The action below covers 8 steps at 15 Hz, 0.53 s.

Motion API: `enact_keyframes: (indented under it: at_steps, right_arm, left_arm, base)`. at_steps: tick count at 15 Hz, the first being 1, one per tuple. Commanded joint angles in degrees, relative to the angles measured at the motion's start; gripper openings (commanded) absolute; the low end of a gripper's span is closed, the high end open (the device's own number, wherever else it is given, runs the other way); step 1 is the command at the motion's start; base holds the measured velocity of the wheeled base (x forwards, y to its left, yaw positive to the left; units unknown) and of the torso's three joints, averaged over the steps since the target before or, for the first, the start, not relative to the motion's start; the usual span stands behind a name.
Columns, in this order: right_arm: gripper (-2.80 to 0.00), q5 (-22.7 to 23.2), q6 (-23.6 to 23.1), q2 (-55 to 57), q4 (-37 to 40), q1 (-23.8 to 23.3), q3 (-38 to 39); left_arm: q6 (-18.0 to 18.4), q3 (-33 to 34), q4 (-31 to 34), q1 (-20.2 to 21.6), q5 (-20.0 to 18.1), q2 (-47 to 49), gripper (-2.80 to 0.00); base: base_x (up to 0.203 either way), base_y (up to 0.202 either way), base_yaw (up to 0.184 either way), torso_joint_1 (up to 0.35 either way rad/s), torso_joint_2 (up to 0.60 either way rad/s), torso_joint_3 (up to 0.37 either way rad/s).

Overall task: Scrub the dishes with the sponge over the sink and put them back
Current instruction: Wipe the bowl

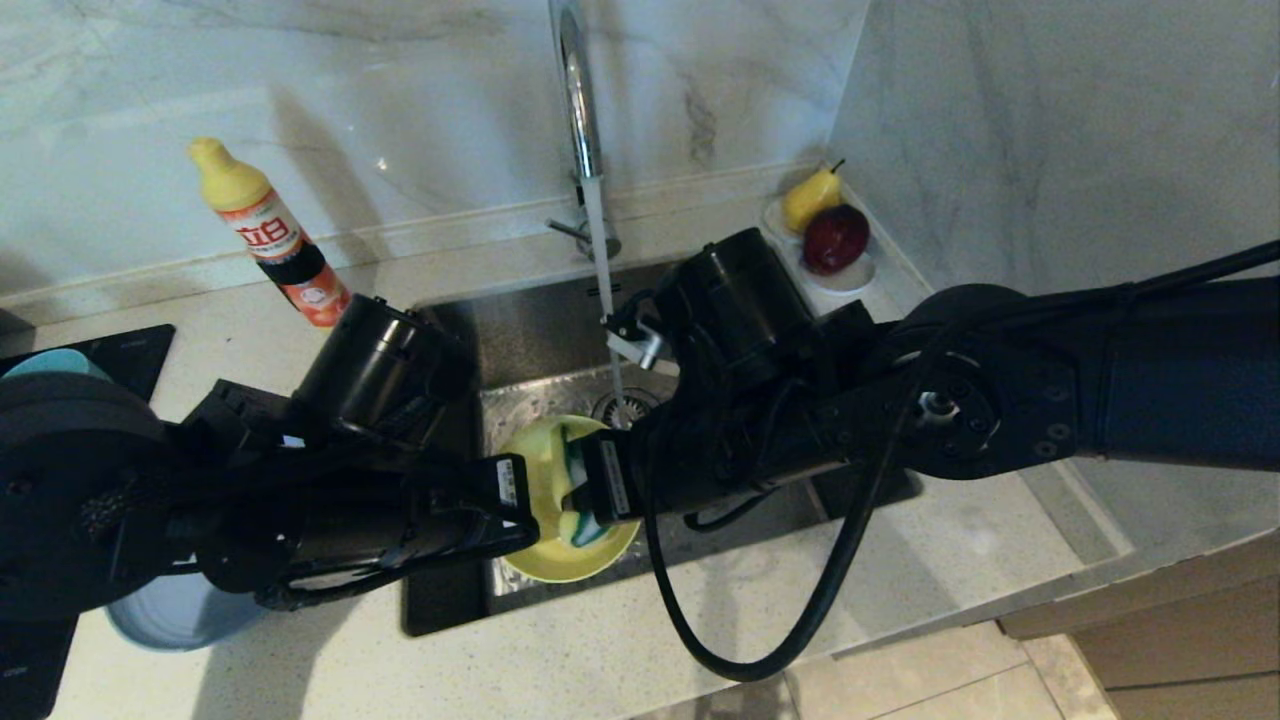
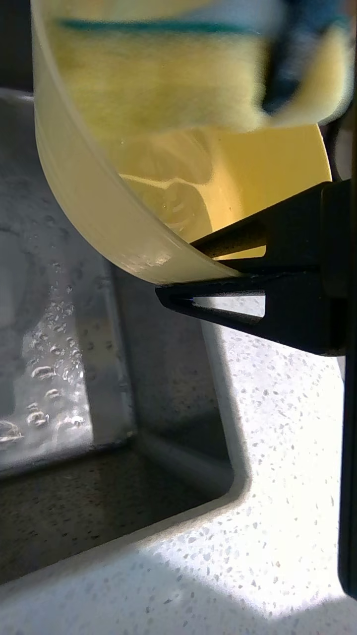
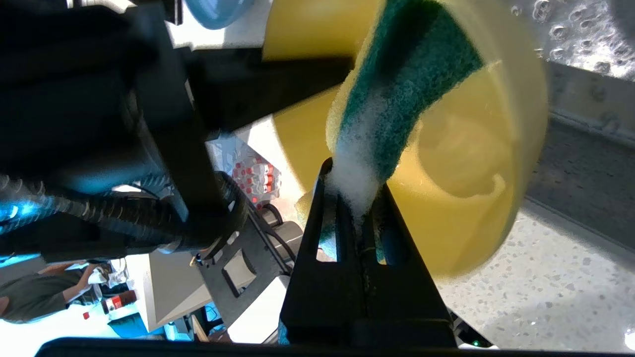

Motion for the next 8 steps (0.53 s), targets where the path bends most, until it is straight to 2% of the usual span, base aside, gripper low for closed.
enact_keyframes:
  at_steps: [1,5,8]
  right_arm:
    - [-2.8,0.14,0.14,1.09,-0.02,-0.35,-0.07]
    - [-2.8,-0.03,0.14,3.07,0.11,-0.35,-1.74]
    - [-2.8,-2.28,0.01,3.74,0.24,-0.27,-2.25]
  left_arm:
    - [-0.05,0.75,0.03,-0.91,0.22,-0.07,-2.8]
    - [0.22,2.03,-0.61,-2.07,0.22,-0.57,-2.8]
    - [2.09,4.68,-4.49,-2.29,0.22,-1.82,-2.8]
  base:
    - [0.0,0.0,0.0,0.0,0.0,0.0]
    - [0.0,0.0,0.0,0.0,0.0,0.0]
    - [0.0,0.0,0.0,0.0,0.0,0.0]
